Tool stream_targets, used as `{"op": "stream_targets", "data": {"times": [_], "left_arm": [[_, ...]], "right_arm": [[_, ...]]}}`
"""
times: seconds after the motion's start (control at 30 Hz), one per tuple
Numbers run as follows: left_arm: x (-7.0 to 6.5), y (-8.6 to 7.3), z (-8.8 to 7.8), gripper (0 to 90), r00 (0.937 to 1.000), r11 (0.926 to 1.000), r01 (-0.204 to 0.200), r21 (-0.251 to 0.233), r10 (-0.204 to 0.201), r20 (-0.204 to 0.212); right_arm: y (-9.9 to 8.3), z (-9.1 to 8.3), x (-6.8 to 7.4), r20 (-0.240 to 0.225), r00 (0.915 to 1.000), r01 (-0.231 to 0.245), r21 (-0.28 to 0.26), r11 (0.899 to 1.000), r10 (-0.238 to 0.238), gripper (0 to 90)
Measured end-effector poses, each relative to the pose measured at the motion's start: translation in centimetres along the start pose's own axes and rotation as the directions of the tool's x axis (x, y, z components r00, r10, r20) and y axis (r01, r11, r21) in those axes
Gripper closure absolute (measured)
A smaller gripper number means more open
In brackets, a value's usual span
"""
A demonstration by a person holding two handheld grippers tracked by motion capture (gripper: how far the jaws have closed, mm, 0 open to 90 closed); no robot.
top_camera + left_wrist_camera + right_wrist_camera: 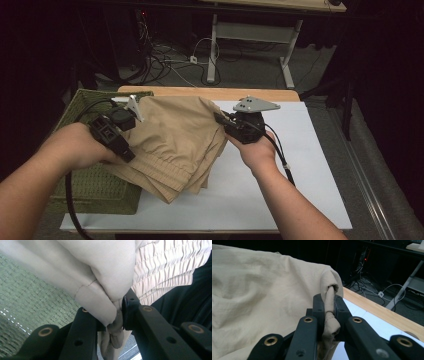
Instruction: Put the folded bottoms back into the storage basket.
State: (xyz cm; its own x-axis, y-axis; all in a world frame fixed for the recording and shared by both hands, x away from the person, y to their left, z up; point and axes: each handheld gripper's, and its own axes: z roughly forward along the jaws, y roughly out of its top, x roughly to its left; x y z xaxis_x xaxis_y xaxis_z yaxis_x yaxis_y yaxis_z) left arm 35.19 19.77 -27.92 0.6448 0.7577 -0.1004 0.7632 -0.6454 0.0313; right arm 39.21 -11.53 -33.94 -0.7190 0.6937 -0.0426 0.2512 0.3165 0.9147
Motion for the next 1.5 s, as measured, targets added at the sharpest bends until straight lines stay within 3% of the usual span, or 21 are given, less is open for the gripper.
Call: {"op": "stream_targets", "data": {"times": [0.47,0.83,1.27,1.5], "left_arm": [[3.9,-3.0,-0.5,75.6,0.9989,0.9989,0.046,0.003,-0.046,-0.009],[7.2,-6.3,-0.7,75.6,0.9957,0.9957,0.091,-0.018,-0.091,-0.017],[10.3,-11.3,-1.3,75.5,0.9818,0.9826,0.184,-0.028,-0.185,-0.045],[11.2,-13.5,-0.9,75.5,0.9733,0.9733,0.226,-0.039,-0.227,-0.031]], "right_arm": [[2.0,4.3,2.7,-0.033,0.9992,0.025,0.007,1.0,-0.024,84.6],[3.6,7.7,5.1,-0.063,0.9972,0.04,0.014,0.999,-0.039,84.5],[5.9,11.6,9.3,-0.133,0.9881,0.077,0.002,0.997,-0.076,84.5],[6.9,12.9,11.1,-0.162,0.9821,0.097,0.002,0.995,-0.095,84.2]]}}
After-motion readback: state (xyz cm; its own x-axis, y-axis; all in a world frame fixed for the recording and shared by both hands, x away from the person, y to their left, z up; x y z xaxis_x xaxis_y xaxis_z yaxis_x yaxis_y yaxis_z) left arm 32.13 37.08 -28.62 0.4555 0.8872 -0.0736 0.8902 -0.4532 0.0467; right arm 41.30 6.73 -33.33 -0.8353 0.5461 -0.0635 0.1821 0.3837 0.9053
